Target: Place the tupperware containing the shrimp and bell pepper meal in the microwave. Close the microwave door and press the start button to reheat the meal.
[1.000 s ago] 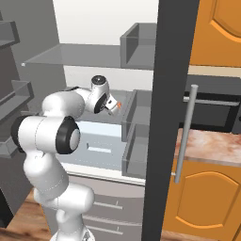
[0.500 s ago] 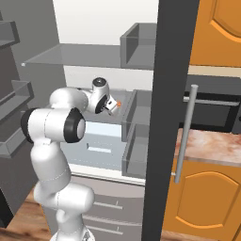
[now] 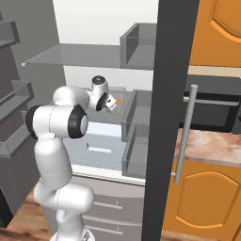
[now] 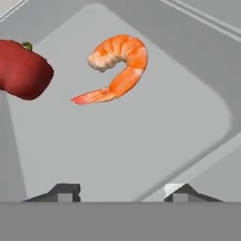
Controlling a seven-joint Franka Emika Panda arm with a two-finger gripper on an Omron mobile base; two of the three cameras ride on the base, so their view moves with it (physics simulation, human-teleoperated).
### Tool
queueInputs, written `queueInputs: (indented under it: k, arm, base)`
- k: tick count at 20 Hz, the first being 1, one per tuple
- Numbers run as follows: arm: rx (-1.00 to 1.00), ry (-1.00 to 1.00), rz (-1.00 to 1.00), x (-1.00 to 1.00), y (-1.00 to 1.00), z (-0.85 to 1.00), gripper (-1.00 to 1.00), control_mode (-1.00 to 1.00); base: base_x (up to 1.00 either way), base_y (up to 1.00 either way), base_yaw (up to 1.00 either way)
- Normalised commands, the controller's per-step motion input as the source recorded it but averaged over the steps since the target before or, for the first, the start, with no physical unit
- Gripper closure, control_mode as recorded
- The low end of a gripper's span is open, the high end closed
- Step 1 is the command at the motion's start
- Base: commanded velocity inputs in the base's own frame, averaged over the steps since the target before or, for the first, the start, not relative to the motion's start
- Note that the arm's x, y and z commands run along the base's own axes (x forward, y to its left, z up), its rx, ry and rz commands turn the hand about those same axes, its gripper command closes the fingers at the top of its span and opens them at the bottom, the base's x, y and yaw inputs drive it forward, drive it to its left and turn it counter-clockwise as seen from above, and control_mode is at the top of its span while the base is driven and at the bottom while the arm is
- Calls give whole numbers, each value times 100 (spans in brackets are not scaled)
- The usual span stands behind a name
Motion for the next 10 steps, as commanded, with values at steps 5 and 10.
queueInputs:
  k: [5,10]
  arm:
    - [0,0,0,1,0,-4,100,-100]
    - [0,0,0,0,0,0,100,-100]
  base:
    - [0,0,0]
    - [0,0,0]
